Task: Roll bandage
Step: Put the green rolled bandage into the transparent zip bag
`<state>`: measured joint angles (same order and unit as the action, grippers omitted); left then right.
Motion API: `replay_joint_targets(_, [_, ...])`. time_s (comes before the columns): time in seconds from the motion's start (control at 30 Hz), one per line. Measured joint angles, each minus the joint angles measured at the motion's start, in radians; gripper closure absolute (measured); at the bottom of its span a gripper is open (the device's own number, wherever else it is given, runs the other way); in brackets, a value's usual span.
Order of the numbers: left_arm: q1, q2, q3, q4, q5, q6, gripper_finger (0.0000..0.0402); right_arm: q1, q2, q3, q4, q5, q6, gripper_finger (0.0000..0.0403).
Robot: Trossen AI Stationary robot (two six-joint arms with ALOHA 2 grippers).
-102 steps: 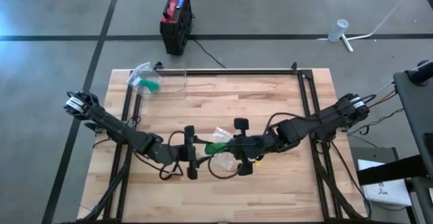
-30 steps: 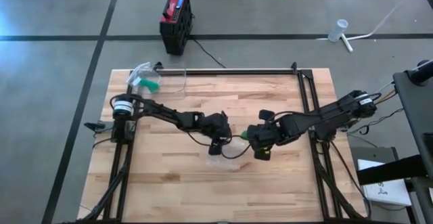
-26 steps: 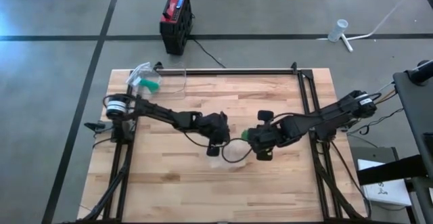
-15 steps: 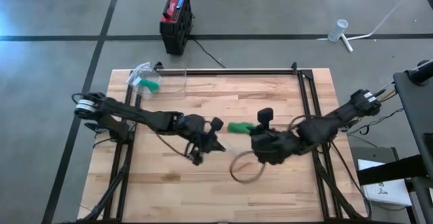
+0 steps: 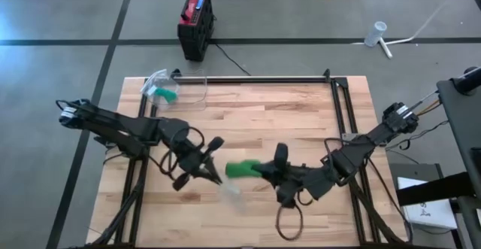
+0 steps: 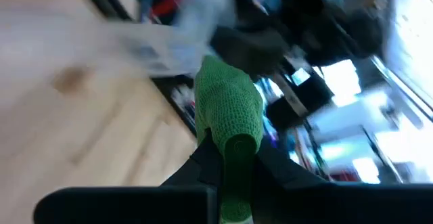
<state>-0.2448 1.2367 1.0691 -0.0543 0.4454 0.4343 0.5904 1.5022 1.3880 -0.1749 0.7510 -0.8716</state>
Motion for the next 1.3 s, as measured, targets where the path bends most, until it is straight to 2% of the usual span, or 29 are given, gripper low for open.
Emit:
replay_joint_targets(0.1, [-0.009,-0.02,0.0,0.004,0.02,-0.105,0.0401,0.024,0.001,0.011,-0.005,-0.067,0.002,0.0371])
replay_joint_targets(0.23, [-0.011,-0.007,0.0,0.005,0.061,-0.175,0.0401,0.032,0.001,0.058,0.005,0.031,0.007,0.0374])
replay_joint_targets(0.3, [-0.016,0.021,0.0,0.017,0.07,-0.18,0.0401,0.028,0.001,0.079,0.01,0.032,0.007,0.0374])
replay_joint_targets(0.6, [-0.024,0.143,-0.001,0.218,0.095,-0.183,0.0401,0.052,0.047,0.08,-0.008,-0.103,0.015,0.0374])
replay_joint_targets(0.7, [-0.025,0.169,-0.002,0.287,0.113,-0.183,0.0401,0.076,0.058,0.081,-0.04,-0.089,0.028,0.0374])
replay_joint_targets(0.87, [-0.029,0.183,-0.002,0.36,0.139,-0.161,0.0401,0.111,0.059,0.082,-0.127,-0.089,0.148,0.0374])
replay_joint_targets(1.0, [-0.029,0.178,0.0,0.431,0.139,-0.136,0.0401,0.153,0.064,0.079,-0.155,-0.1,0.143,0.0374])
replay_joint_targets(1.17, [-0.028,0.179,0.0,0.441,0.137,-0.129,0.0401,0.177,0.062,0.079,-0.174,-0.086,0.154,0.0374])
replay_joint_targets(1.3, [-0.029,0.212,0.0,0.462,0.095,-0.129,0.0401,0.183,0.061,0.081,-0.151,-0.094,0.126,0.0374])
